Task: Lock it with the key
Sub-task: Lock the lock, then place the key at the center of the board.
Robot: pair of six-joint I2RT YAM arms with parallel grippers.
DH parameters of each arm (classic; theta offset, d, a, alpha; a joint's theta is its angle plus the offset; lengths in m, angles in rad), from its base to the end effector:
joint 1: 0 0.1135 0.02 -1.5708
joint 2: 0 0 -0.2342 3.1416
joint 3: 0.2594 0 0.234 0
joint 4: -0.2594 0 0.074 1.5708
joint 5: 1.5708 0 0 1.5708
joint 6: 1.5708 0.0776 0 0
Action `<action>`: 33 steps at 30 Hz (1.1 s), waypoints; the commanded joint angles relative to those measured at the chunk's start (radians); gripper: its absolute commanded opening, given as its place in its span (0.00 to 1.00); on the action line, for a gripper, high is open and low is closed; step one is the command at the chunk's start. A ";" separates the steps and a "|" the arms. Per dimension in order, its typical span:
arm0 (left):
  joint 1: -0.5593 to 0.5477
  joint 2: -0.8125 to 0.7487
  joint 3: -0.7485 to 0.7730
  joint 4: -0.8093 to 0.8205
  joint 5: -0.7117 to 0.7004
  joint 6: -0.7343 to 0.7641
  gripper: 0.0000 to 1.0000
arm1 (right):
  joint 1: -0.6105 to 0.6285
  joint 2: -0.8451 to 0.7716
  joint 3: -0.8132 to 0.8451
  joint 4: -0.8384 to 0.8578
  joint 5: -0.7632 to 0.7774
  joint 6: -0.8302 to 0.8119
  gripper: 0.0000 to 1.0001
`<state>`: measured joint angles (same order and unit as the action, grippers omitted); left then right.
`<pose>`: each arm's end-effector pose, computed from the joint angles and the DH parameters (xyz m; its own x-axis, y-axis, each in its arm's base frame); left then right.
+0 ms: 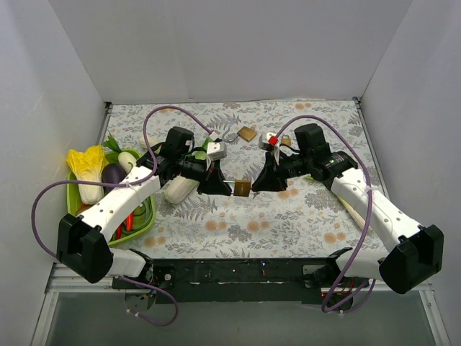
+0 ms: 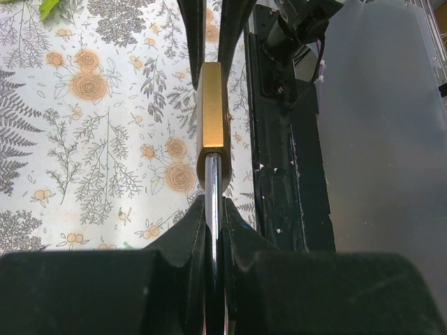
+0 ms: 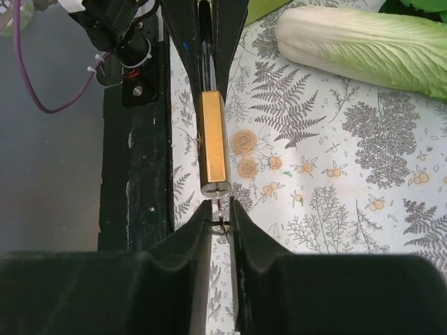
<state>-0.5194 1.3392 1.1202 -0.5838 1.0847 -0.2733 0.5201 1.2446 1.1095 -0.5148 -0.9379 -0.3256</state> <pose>0.2061 -0.1969 0.2716 -0.8078 0.3166 -0.4973 0.5682 0.1933 -0.7999 0.2055 0.1898 0.2918 -0.2253 -0.3470 -0.9104 -0.9743 0.0879 0.2076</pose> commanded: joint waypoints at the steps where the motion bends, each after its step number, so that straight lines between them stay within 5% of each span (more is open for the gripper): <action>1: -0.002 -0.015 0.026 0.021 0.055 0.016 0.00 | 0.004 0.009 0.023 -0.014 0.005 -0.030 0.02; 7: 0.007 -0.009 0.006 0.004 0.015 0.028 0.00 | -0.018 -0.004 0.027 -0.076 0.019 -0.046 0.01; 18: 0.061 0.038 -0.010 -0.016 0.020 0.075 0.00 | -0.330 0.016 0.012 -0.215 -0.099 -0.081 0.01; 27: 0.064 0.038 -0.014 0.033 -0.015 0.031 0.00 | -0.447 0.125 -0.099 0.194 0.293 0.144 0.01; 33: 0.064 0.046 -0.034 0.056 -0.026 0.008 0.00 | -0.474 0.272 -0.090 0.304 0.384 0.209 0.01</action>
<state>-0.4599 1.4040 1.0882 -0.5903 1.0241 -0.2470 0.0650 1.4437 1.0058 -0.3599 -0.6632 -0.1837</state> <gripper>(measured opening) 0.054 0.023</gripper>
